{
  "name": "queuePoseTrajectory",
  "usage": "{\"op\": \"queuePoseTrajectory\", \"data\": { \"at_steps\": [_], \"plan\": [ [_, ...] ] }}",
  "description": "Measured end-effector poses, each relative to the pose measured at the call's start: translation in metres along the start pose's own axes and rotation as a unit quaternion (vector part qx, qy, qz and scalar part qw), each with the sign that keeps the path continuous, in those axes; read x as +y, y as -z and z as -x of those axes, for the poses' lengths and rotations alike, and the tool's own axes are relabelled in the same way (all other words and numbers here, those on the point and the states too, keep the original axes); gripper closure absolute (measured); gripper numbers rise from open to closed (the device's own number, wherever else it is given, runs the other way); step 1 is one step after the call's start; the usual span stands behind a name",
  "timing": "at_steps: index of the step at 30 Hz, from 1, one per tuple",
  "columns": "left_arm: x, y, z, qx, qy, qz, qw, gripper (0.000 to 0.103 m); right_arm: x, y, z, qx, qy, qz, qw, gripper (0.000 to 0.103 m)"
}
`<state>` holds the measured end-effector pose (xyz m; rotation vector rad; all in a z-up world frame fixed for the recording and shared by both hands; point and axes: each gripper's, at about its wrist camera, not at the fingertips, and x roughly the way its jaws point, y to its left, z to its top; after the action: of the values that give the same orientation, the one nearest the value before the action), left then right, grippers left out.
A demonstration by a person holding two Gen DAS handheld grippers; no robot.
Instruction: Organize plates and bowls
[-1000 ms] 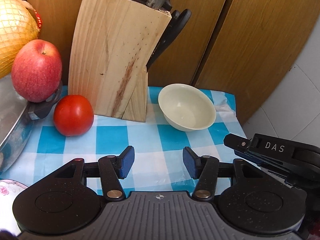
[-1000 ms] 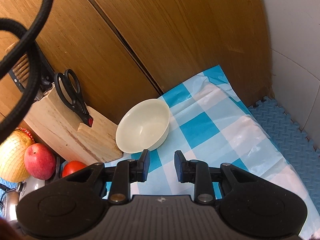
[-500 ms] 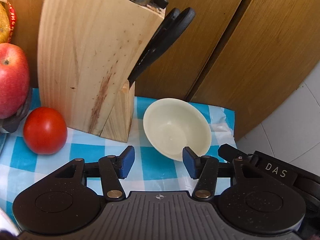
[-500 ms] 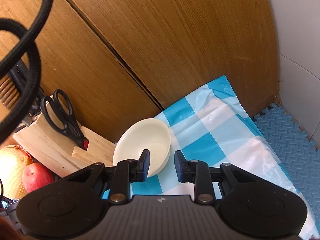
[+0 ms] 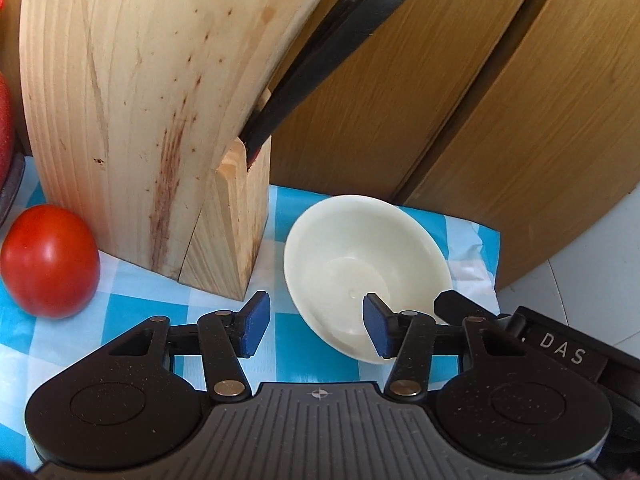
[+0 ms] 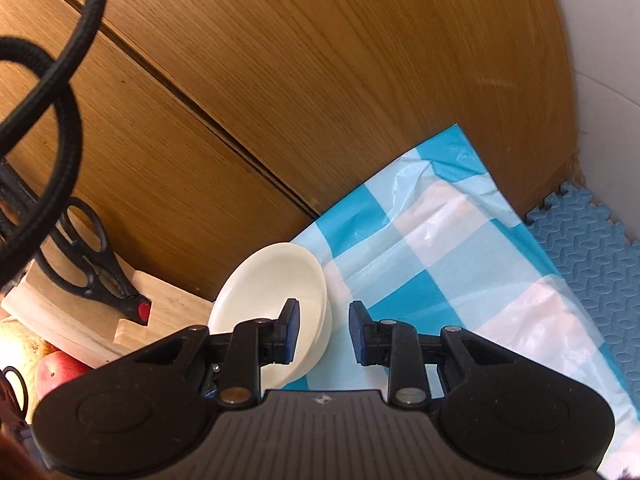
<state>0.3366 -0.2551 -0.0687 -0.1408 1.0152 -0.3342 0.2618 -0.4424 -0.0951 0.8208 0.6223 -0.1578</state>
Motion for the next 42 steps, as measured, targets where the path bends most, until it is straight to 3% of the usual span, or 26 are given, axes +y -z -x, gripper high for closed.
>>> {"op": "queuePoseTrajectory", "data": {
  "at_steps": [4,6,7,8,9,12,16,23,28,31,37,42],
  "plan": [
    [-0.001,-0.003,-0.008,0.003,-0.007,-0.005,1.0,0.049,0.003,0.002,-0.007,0.003,-0.001,0.003,1.0,0.077],
    [-0.001,-0.003,-0.015,0.009,-0.009,-0.008,0.9999,0.06,0.004,0.004,-0.011,0.005,0.007,0.012,1.0,0.078],
    [-0.001,-0.003,-0.017,0.013,-0.011,-0.007,0.9998,0.064,0.006,0.005,-0.012,0.007,0.01,0.017,1.0,0.08],
    [-0.001,-0.003,-0.021,0.02,-0.012,-0.005,0.9997,0.069,0.006,0.005,-0.014,0.01,0.013,0.022,1.0,0.09],
    [0.0,-0.002,-0.023,0.026,-0.009,-0.004,0.9996,0.071,0.007,0.005,-0.015,0.016,0.01,0.023,1.0,0.093],
    [0.001,0.002,-0.02,0.029,-0.001,-0.011,0.9995,0.078,0.01,0.006,-0.012,0.03,0.014,0.032,0.999,0.093],
    [-0.001,0.009,-0.004,0.025,-0.005,-0.038,0.9989,0.078,0.016,0.009,0.001,0.054,0.015,0.046,0.997,0.093],
    [0.012,0.039,0.029,0.053,0.022,-0.046,0.9973,0.073,0.031,0.032,0.04,0.082,0.035,0.086,0.992,0.092],
    [0.018,0.054,0.036,0.066,0.007,-0.054,0.9964,0.069,0.028,0.05,0.057,0.074,0.06,0.091,0.991,0.09],
    [0.028,0.055,0.04,0.057,0.004,-0.034,0.9978,0.056,0.021,0.051,0.06,0.071,0.05,0.066,0.994,0.083],
    [0.032,0.05,0.039,0.044,0.002,-0.015,0.9989,0.051,0.018,0.05,0.06,0.054,0.049,0.054,0.996,0.074],
    [0.022,0.046,0.03,0.043,-0.005,-0.029,0.9987,0.056,0.017,0.051,0.049,0.056,0.055,0.065,0.995,0.075]
  ]
}}
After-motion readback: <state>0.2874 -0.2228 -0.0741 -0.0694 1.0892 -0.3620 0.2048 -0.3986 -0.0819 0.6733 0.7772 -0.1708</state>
